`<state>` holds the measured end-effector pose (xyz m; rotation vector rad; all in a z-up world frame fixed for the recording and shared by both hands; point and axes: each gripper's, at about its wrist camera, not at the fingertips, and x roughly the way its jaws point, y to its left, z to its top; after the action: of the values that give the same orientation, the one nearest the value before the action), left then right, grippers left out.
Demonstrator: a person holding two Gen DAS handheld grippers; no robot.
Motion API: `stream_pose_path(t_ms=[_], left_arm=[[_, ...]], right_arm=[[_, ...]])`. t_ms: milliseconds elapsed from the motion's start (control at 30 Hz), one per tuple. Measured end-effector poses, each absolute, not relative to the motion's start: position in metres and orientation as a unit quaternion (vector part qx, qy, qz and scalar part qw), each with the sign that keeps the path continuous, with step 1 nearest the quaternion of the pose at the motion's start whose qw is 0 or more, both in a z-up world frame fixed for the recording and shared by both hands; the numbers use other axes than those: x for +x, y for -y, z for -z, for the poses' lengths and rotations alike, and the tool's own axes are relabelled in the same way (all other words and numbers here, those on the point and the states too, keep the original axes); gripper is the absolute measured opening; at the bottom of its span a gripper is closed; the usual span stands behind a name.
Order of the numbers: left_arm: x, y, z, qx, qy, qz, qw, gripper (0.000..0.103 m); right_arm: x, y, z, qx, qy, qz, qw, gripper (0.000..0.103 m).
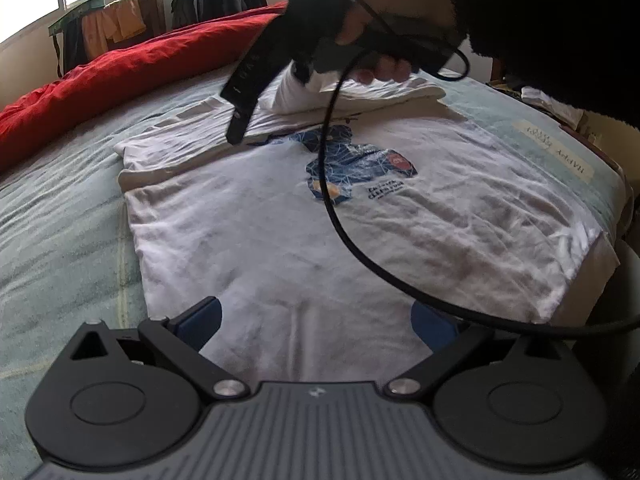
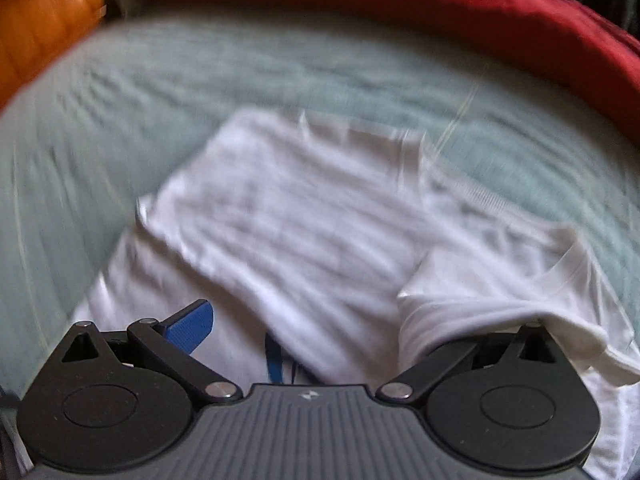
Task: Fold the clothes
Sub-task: 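Carry the sleeve across the shirt body with the right gripper and release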
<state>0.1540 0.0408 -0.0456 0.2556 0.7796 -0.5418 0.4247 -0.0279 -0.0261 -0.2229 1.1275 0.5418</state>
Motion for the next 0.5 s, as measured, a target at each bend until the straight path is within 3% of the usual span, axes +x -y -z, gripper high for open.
stream_pose_path(t_ms=[133,333,500], left_arm=[[0.151,-0.043,0.045,0.122,-0.374,0.260,0.882,0.101],[0.150,-0.043,0.041,0.115,-0.367,0.262,0.885,0.101],[0.149,-0.043,0.040,0.112,-0.364,0.264,0.886,0.101]], right_arm=[[0.415,0.044,0.028,-0.074,-0.528,-0.248,0.809,0.103],[0.412,0.090,0.022,0.063,-0.534,-0.217,0.815,0.103],[0.407,0.111,0.010,0.126,-0.478,-0.193,0.847,0.103]])
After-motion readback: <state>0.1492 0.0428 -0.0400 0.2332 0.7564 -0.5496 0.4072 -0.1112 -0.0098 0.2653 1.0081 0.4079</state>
